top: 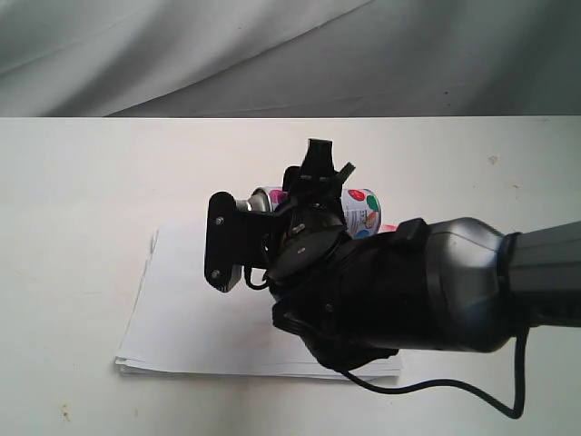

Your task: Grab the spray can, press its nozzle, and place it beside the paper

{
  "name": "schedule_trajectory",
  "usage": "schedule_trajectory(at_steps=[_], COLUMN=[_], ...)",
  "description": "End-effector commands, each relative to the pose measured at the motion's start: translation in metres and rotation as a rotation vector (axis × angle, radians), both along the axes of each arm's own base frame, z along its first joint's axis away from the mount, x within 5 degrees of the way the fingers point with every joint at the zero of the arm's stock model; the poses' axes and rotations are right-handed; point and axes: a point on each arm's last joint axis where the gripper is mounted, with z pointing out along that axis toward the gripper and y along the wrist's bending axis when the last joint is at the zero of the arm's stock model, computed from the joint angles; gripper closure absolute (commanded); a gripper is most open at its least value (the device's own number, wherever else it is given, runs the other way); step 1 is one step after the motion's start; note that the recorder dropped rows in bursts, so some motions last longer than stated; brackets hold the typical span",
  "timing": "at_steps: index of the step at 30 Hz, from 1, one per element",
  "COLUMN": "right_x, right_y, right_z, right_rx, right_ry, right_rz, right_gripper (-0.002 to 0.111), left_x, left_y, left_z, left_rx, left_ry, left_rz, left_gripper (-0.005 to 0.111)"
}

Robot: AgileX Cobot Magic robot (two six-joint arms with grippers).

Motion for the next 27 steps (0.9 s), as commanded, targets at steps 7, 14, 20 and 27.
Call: schedule_trajectory(at_steps=[7,14,20,27], right_x=[0.002,0.002,0.002,0.002], right_y=[0.002,0.002,0.002,0.002], right_z=[0.009,0.009,0.008,0.008], right_rx=[-0.008,-0.004,0.013,0.013], right_ry=[-0.044,-0.043,-0.043,-0.043], right_rz=[0.013,0.01,-0.001,-0.001], right_gripper=[0.108,0.108,0.108,0.108], left_x=[-0.001,0.01,0.049,0.121], left_y=[0.0,0.001,-0.004,-0.013], left_z=[0.004,0.029,0.088,0.146], left_rx=[-0.339,-0.344,-0.2,-0.052], left_ry=[-0.04,0.349,0.519,0.581], left_rz=[-0.08,0.01,-0.005,-0.088], left_gripper=[0.107,0.107,0.107,0.107])
